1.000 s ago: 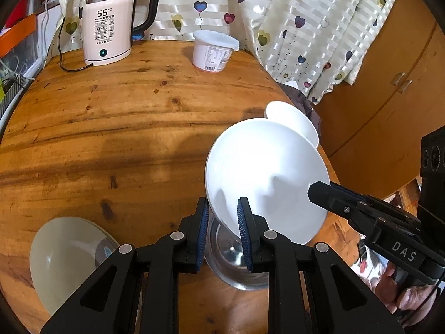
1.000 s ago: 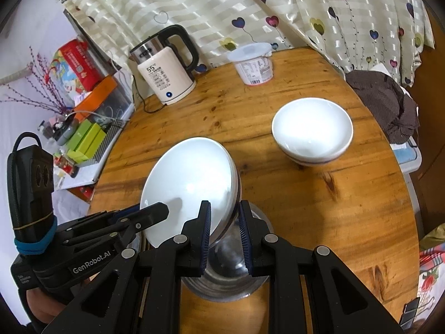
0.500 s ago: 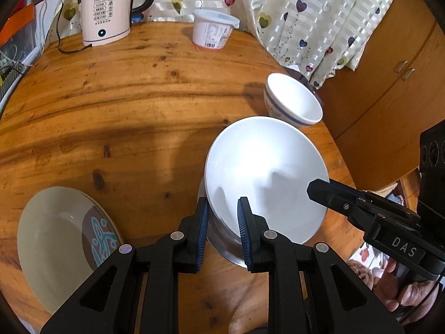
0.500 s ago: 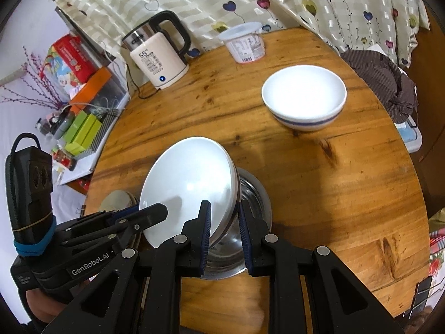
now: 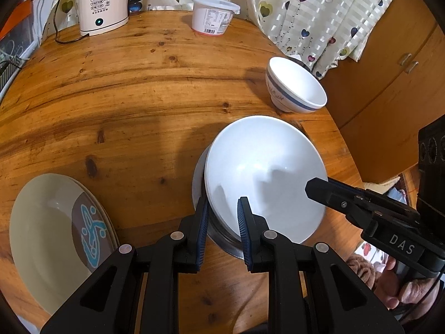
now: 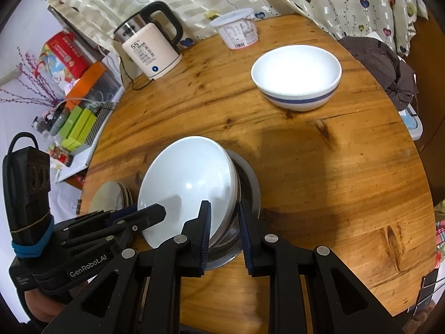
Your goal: Organize plates and bowls
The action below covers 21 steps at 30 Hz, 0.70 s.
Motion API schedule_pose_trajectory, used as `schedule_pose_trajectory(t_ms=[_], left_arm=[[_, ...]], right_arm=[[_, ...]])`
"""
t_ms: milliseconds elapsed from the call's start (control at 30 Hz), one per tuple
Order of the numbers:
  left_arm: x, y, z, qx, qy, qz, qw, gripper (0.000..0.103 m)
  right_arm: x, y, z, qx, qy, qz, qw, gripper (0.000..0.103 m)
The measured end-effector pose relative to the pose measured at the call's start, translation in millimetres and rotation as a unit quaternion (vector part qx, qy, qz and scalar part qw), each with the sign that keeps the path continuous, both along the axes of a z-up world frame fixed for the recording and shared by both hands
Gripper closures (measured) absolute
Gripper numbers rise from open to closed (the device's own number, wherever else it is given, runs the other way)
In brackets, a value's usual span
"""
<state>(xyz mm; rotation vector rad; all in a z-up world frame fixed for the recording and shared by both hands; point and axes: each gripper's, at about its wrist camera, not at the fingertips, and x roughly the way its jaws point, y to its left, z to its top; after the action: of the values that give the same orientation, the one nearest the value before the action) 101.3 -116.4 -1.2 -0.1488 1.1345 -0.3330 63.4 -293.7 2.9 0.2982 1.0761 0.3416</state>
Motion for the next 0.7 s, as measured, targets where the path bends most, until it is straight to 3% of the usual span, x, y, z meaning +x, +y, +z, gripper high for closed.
schedule_pose_trajectory(t_ms=[700], left_arm=[[-5,-11,2,0.038,-0.017,-0.018,0.999,0.081]], right_arm=[[-1,0,-7,-0.013,0.009,0.002,1.0,0.083]])
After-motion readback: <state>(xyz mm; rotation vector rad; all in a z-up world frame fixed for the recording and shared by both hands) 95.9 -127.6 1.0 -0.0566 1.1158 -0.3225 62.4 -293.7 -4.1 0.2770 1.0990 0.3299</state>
